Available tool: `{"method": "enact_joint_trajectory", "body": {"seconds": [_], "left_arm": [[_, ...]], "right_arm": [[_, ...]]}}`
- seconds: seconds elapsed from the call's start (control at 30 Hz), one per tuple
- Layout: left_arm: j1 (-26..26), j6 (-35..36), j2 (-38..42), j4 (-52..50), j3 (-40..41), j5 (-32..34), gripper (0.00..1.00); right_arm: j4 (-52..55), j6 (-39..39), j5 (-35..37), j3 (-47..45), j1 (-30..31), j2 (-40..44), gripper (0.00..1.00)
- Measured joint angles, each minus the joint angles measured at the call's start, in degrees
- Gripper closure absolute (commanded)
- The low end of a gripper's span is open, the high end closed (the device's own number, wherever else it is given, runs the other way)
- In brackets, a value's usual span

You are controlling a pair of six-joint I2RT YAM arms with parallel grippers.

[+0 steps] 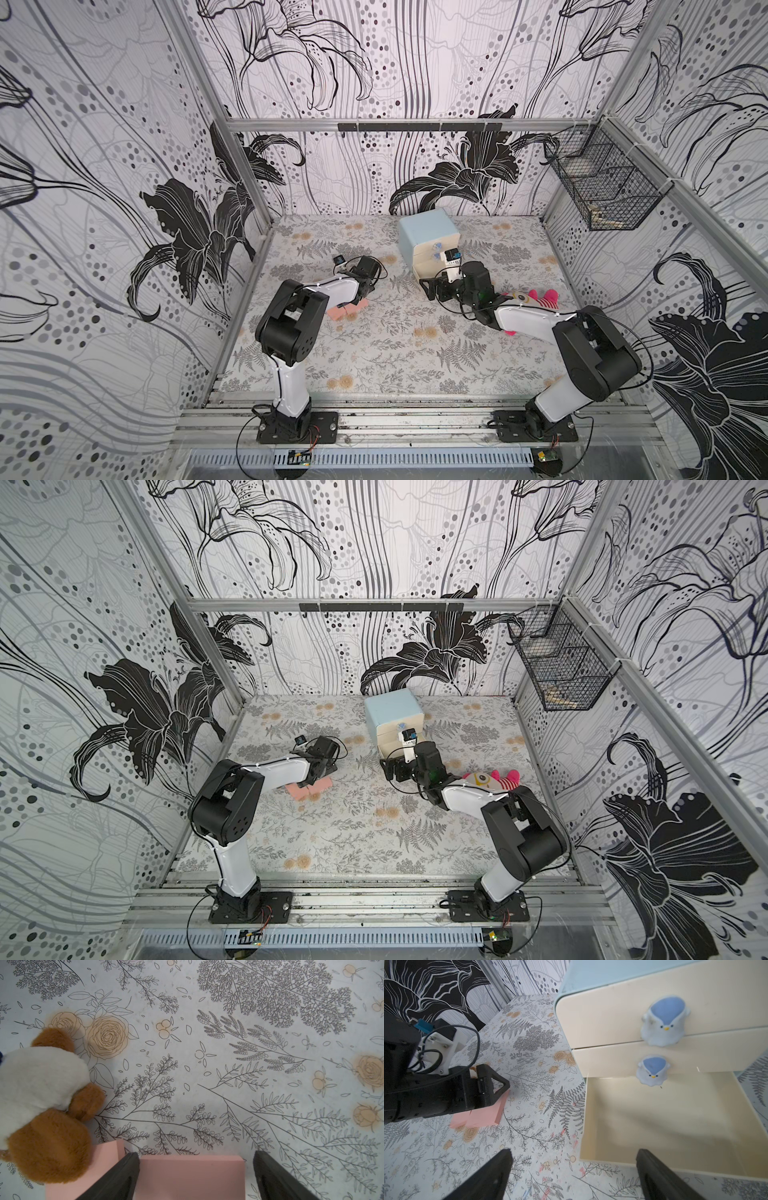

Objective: Please put the sticky notes in the drawer by color
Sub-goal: Pick up the sticky notes from the center of the board.

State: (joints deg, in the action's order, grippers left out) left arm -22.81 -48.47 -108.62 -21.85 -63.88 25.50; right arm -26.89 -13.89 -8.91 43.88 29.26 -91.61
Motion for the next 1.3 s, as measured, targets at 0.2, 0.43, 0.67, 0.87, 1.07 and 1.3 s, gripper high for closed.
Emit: {"method": "enact_joint_trajectory", "body": {"seconds": [0.2, 0.43, 0.67, 0.87, 1.07, 1.3], "left_arm": [[-0.02, -0.74, 0.0, 0.17, 0.52, -0.44, 0.03], [-0.33, -0.87, 0.24, 0.11, 1.86, -0.09, 0.07], [-0.61, -0.74, 0.24, -0.02, 1.86, 0.02, 0.16], [-0.83, -0.79, 0.24, 0.0, 1.86, 0.0, 0.21], [-0.87, -0.79, 0.31, 0.02, 1.86, -0.04, 0.2], [-0.87, -0.79, 1.68, -1.51, 1.84, -1.53, 0.2]], "right_arm": [[0.0, -0.02, 0.0, 0.0, 0.0, -0.24, 0.01], [-0.02, -0.15, -0.02, 0.0, 0.0, -1.36, 0.01], [-0.02, -0.17, 0.0, 0.0, -0.02, -1.49, 0.01], [-0.02, -0.17, -0.02, 0.0, 0.0, -1.49, 0.01], [-0.02, -0.44, -0.07, 0.0, 0.0, -1.49, 0.02], [0.0, -1.55, -0.5, 0.31, 2.01, -1.49, 0.02]]}}
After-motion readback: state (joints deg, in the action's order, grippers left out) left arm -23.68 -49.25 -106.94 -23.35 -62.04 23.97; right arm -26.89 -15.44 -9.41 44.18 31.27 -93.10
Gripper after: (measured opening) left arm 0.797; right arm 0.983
